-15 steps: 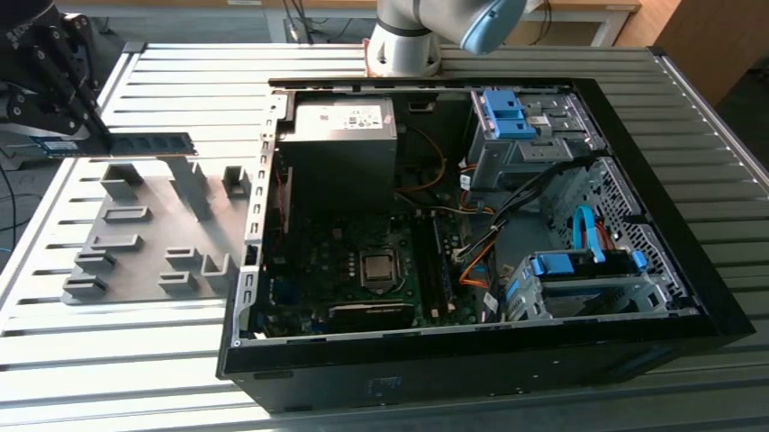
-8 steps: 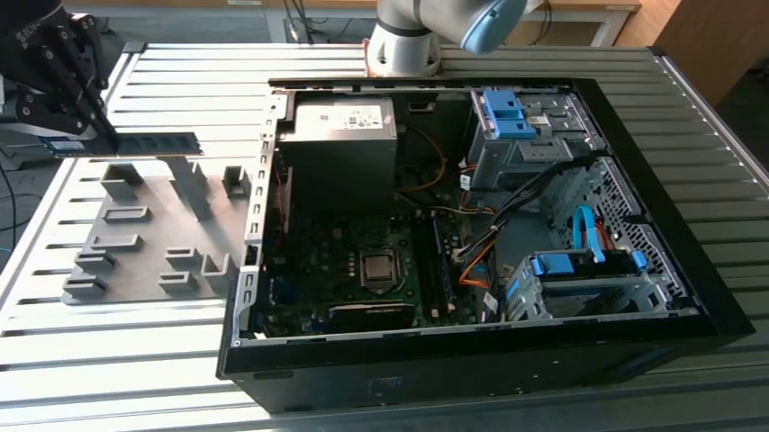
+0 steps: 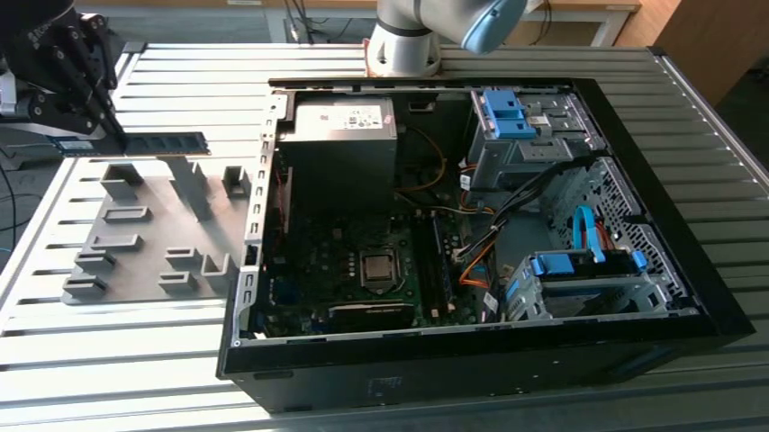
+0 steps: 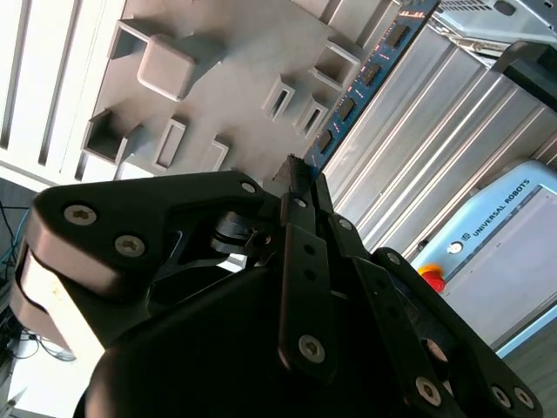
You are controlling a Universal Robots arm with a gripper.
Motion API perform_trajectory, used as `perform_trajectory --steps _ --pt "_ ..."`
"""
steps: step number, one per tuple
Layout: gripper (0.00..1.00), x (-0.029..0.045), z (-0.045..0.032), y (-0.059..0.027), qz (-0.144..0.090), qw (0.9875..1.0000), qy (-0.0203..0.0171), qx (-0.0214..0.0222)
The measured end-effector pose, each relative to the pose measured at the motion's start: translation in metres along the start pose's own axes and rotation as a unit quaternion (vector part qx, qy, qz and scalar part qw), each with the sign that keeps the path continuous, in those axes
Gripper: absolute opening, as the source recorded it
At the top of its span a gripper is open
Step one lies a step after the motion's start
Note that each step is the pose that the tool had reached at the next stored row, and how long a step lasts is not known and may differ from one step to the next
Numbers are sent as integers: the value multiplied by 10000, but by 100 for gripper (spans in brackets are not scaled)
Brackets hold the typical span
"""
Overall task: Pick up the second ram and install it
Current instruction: 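Pick up the second ram and move it above second insertion slot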
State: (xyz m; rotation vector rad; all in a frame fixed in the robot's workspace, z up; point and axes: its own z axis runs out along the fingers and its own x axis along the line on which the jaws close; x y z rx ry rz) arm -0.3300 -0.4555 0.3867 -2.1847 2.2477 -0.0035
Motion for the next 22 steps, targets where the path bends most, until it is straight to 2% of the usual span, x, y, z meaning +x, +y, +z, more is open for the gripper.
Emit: perform_trajectory --steps 22 --pt "14 -7 3 -223 0 10000 0 0"
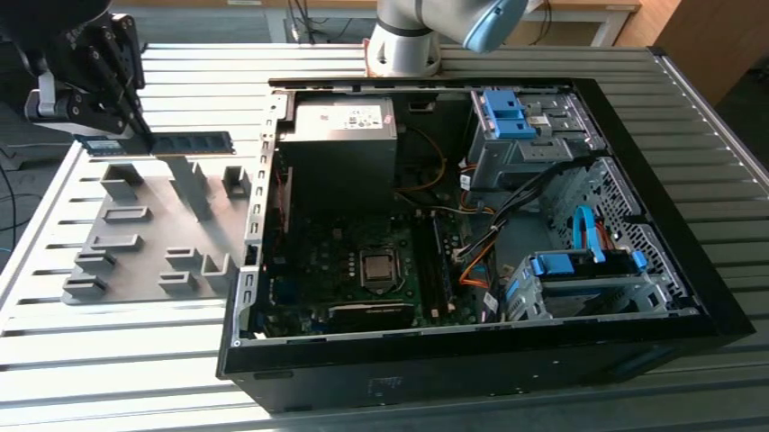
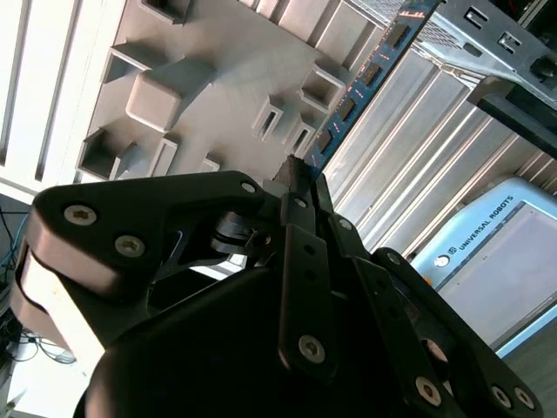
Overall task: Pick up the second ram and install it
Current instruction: 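Pick up the second ram and move it above second insertion slot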
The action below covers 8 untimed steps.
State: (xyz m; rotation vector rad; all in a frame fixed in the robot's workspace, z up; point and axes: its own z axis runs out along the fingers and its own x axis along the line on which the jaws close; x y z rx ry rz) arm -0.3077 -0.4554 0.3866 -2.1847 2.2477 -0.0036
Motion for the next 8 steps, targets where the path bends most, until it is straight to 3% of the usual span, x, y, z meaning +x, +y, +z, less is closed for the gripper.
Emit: perform_trajectory --steps 8 --pt "14 -3 2 -96 0 10000 0 0"
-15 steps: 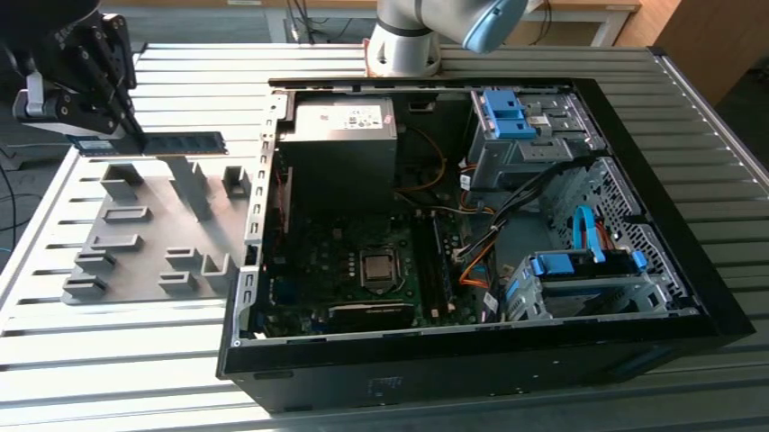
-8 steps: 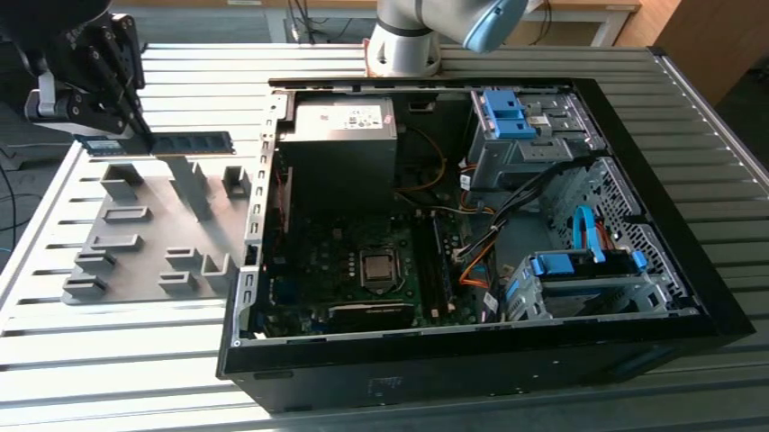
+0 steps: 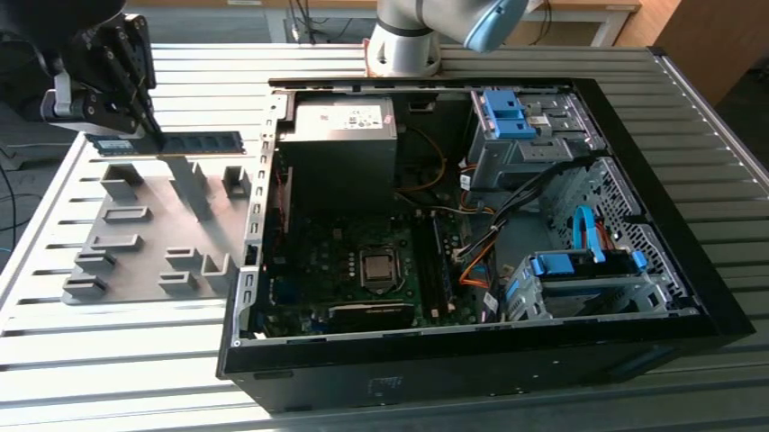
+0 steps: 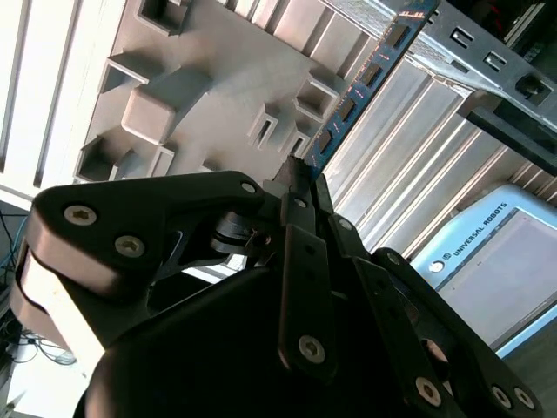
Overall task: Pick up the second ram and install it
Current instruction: 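Pick up the second ram and move it above second insertion slot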
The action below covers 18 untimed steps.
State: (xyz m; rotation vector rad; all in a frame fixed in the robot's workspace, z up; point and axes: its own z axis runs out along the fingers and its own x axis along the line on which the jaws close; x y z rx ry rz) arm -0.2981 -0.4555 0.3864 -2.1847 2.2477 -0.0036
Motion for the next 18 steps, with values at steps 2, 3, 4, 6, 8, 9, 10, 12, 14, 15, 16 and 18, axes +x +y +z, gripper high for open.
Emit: perform_trajectory --steps 2,3,4,6,8,9,10,12,14,15,16,18 --pt "14 -1 1 -27 0 10000 0 0" --pt "14 -1 1 -40 0 10000 0 0" --pt "14 -2 1 -52 0 10000 0 0" --pt "14 -2 2 -76 0 10000 0 0" --pt "14 -3 2 -99 0 10000 0 0" --pt "14 -3 3 -111 0 10000 0 0" --pt "14 -3 3 -122 0 10000 0 0" --pt "14 -4 3 -143 0 10000 0 0" --pt "14 -4 4 -161 0 10000 0 0" --pt "14 -5 5 -171 0 10000 0 0" --pt "14 -5 4 -179 0 10000 0 0" --pt "14 -5 5 -190 0 10000 0 0"
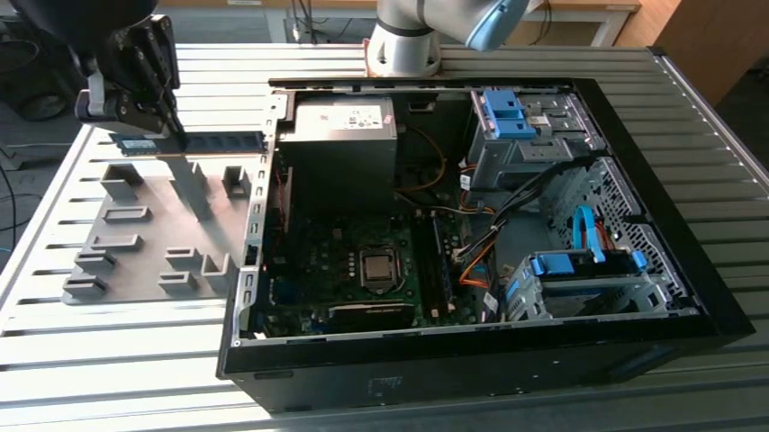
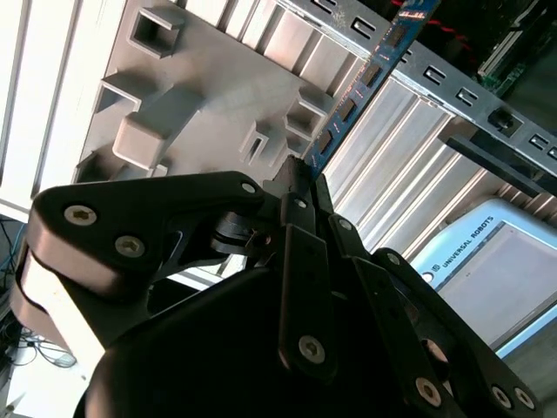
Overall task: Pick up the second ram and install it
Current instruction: 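Pick up the second ram and move it above second insertion slot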
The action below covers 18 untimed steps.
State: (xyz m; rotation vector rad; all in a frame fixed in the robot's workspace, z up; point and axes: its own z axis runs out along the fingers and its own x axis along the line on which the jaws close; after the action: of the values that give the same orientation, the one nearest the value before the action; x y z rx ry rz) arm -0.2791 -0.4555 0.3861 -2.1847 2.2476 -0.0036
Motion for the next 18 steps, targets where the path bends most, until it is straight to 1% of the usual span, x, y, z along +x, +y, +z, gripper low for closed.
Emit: perform_trajectory --steps 6,18 --pt "14 -1 3 -45 0 10000 -1 0" --pt "14 -2 2 -73 0 10000 0 0"
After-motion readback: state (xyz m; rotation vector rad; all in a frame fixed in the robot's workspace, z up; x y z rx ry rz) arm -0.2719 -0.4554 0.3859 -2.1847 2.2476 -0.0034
